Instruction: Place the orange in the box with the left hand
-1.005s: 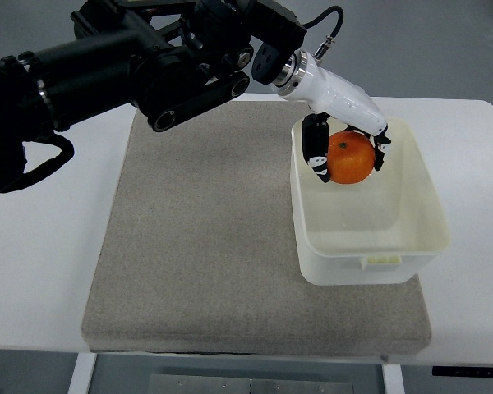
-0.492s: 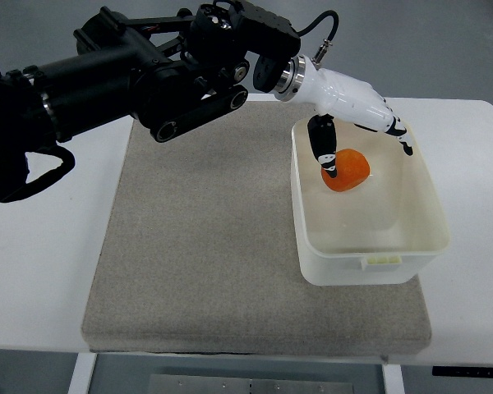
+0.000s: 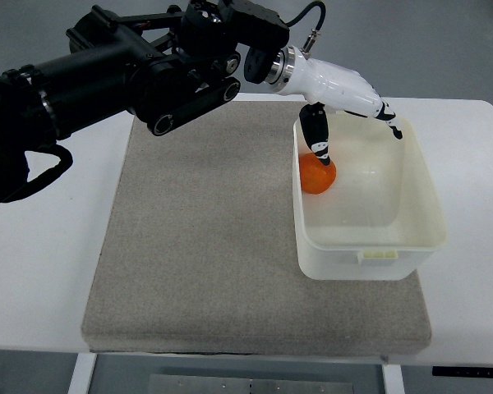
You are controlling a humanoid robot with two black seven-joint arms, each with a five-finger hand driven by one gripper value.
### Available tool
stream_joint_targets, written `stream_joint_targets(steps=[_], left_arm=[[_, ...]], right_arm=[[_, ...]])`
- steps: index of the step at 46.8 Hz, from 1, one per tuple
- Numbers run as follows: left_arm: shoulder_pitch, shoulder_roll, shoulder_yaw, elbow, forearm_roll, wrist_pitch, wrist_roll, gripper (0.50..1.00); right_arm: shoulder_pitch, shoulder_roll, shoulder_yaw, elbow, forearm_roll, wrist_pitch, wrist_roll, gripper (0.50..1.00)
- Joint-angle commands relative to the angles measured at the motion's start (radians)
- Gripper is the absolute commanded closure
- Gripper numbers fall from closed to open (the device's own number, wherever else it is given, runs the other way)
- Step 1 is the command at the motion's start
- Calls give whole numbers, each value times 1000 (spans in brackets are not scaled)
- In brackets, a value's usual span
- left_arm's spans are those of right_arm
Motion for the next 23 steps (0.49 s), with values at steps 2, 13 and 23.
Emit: stream_joint_targets(steps=[2,13,23], left_arm=[[1,0,0,90,-19,-6,0,544],[3,0,2,308,-88,-6,0,546],[9,0,2,498,-199,-2,0,546]], right_arm=[[0,0,0,0,0,0,0,574],[0,0,0,0,0,0,0,574],[0,0,0,0,0,0,0,574]])
